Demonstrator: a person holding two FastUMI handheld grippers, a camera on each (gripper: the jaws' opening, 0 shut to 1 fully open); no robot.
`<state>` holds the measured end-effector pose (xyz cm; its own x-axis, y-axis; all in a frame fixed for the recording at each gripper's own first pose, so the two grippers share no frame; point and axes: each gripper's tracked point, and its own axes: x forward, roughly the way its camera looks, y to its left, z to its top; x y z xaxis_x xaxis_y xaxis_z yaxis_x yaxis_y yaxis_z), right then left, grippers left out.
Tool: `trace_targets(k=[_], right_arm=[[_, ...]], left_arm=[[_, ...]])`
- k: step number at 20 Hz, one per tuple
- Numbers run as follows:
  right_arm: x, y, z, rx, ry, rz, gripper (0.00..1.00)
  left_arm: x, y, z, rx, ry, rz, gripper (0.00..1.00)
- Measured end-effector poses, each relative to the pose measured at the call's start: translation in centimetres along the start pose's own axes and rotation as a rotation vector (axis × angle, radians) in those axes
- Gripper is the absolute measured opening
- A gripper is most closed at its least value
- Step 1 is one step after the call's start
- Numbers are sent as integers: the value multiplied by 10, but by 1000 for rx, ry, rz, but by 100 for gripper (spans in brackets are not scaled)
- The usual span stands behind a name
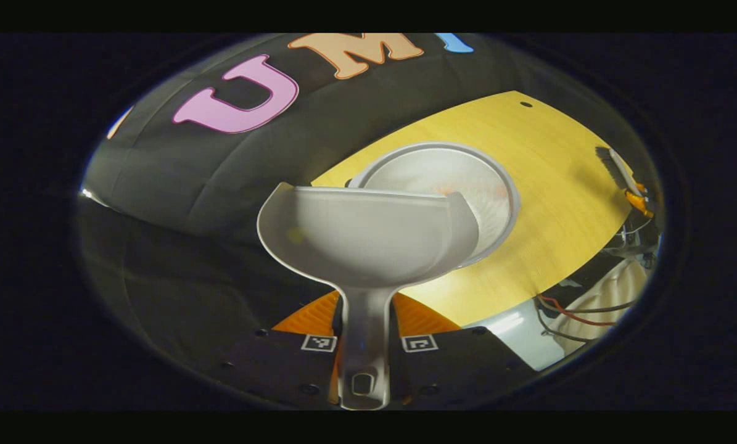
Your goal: Pick up the small broom and dustpan from the desktop, sweep the trash into the dustpan with the broom, and then empty the trash into the garbage bin.
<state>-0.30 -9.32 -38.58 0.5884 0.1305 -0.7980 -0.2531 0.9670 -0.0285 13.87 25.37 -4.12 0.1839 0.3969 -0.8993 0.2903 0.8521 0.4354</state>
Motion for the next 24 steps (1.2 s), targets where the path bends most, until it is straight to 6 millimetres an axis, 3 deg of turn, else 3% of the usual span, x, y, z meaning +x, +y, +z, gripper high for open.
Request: trace_targets(k=[3, 7, 11, 14, 16, 19, 24], right_arm=[[-1, 1, 3, 4, -13, 0, 15], [-8, 0, 4, 11, -34, -5, 15], [-13, -4, 1, 60, -45, -14, 16], [-17, -13, -13, 100, -38, -31, 15], [-19, -21, -23, 127, -29, -48, 15], [-16, -33, -28, 159, -24, -67, 15], [4, -41, -32, 205, 10, -76, 15]], left_arm=[[-16, 3, 23, -119, -152, -39, 24], [-34, -16, 63, -256, -356, -109, 24], [-55, -79, 115, -244, -483, -199, 24], [-59, -144, 168, -228, -573, -287, 24], [-52, -192, 193, -252, -611, -365, 24], [-32, -267, 198, -298, -589, -470, 24], [18, -335, 161, -368, -515, -462, 24]])
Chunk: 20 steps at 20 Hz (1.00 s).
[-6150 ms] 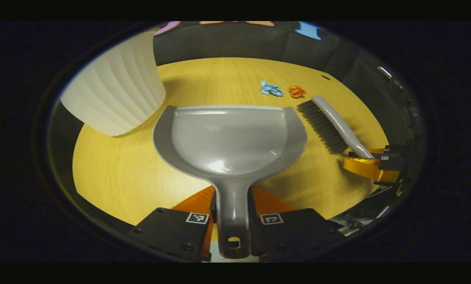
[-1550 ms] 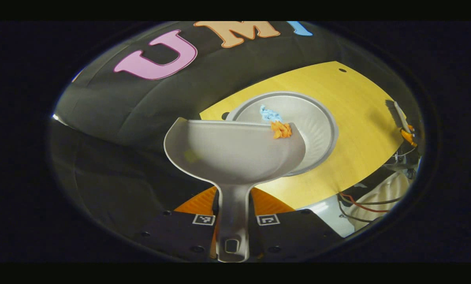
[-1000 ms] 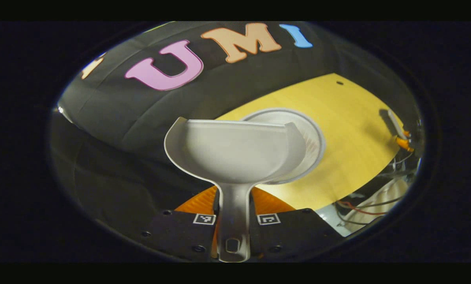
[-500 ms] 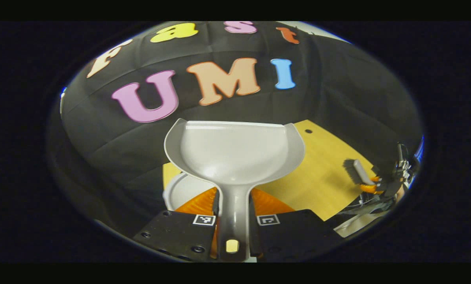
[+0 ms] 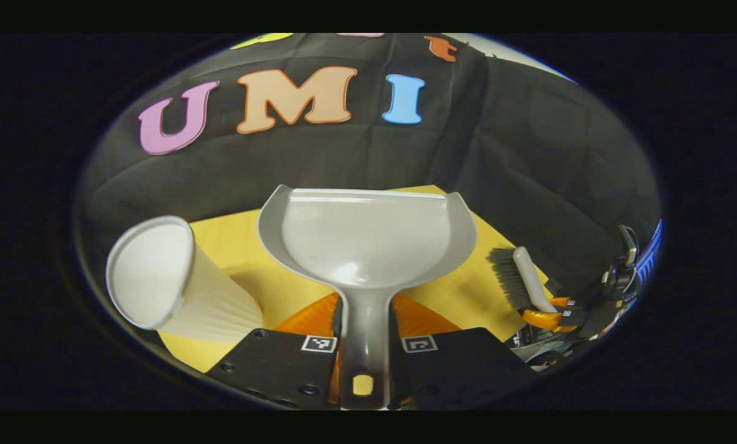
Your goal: Pick up the small broom and dustpan from the desktop, sweep the trash into the dustpan with the broom, and then empty the trash into the garbage bin.
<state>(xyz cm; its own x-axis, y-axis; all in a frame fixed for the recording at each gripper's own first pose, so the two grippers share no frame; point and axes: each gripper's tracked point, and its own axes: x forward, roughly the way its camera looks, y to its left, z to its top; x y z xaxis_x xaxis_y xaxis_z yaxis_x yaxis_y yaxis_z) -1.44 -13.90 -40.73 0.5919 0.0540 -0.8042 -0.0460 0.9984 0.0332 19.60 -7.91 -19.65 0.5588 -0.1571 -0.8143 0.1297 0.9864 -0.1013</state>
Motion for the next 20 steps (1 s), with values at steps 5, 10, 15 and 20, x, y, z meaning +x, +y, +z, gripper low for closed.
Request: trace_targets(k=[5, 10, 15, 20], right_arm=[[42, 6, -6, -13, 84, -10, 15], [82, 23, -20, 49, 218, 37, 16], [102, 24, -21, 38, 328, 41, 16], [110, 19, -29, 86, 385, 41, 16]], left_arm=[[30, -5, -90, -222, 90, 30, 24], [48, 12, -139, -255, 139, 186, 25], [58, 12, -164, -285, 184, 220, 25], [61, 22, -174, -275, 179, 260, 25]])
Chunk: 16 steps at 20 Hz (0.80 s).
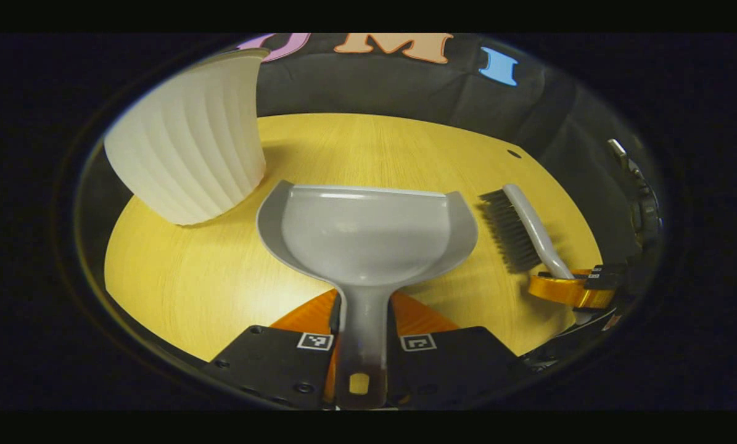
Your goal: Pick up the small broom and dustpan from the desktop, sweep the trash into the dustpan with the broom, and then empty the trash into the garbage bin.
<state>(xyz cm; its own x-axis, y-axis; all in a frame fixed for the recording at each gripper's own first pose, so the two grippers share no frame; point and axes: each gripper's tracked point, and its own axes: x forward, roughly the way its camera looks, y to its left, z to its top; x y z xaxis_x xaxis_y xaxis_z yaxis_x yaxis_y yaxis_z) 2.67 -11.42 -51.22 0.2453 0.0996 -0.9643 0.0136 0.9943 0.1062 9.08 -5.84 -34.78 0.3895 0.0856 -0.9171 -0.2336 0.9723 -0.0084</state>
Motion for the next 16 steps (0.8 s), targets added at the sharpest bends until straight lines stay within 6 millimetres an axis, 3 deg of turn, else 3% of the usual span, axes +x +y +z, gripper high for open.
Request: trace_targets(k=[4, 10, 12, 13, 14, 16], right_arm=[[-1, -5, -1, 36, 1, -13, 18], [-2, -1, -3, 71, 10, 8, 26], [-4, 4, -6, 68, 12, 36, 32], [-4, 2, -7, 60, 7, 37, 38], [-6, 1, -6, 51, -2, 37, 61], [-12, 2, -3, 47, -27, 31, 89]], left_arm=[[4, 14, -6, -13, -6, 30, 26], [5, 16, -8, -23, -2, 33, 33], [1, 16, -8, -16, -9, 36, 57], [-1, 15, -8, -14, -13, 35, 72], [-3, 16, -8, -14, -19, 35, 76], [-6, 15, -3, -19, -44, 31, 82]])
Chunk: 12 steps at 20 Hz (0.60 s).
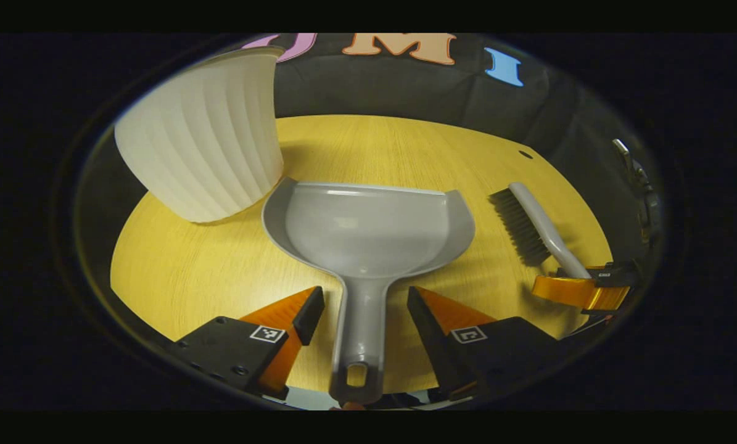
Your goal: Pick up the small broom and dustpan from the desktop, sweep the trash into the dustpan with the broom, and then empty the trash into the garbage bin.
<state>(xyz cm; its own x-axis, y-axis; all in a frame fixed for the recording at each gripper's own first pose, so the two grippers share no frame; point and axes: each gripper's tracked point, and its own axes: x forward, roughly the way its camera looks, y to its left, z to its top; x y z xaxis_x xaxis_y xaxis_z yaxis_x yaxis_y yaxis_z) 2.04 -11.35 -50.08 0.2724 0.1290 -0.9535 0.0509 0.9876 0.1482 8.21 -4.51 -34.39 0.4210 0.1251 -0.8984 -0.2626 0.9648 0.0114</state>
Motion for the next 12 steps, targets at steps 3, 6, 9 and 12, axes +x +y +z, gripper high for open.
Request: trace_targets(k=[3, 6, 9, 12], right_arm=[[-16, 5, 4, -9, -64, 12, 100], [-63, 16, 16, -36, -190, 41, 100], [-150, 36, 46, -29, -466, 86, 100], [-239, 48, 60, -71, -762, 75, 99]], left_arm=[[-13, 8, 13, 36, -59, 34, 98], [-52, 20, 44, 106, -193, 80, 98], [-116, 19, 94, 119, -429, 78, 98], [-170, -3, 121, 89, -621, 15, 96]])
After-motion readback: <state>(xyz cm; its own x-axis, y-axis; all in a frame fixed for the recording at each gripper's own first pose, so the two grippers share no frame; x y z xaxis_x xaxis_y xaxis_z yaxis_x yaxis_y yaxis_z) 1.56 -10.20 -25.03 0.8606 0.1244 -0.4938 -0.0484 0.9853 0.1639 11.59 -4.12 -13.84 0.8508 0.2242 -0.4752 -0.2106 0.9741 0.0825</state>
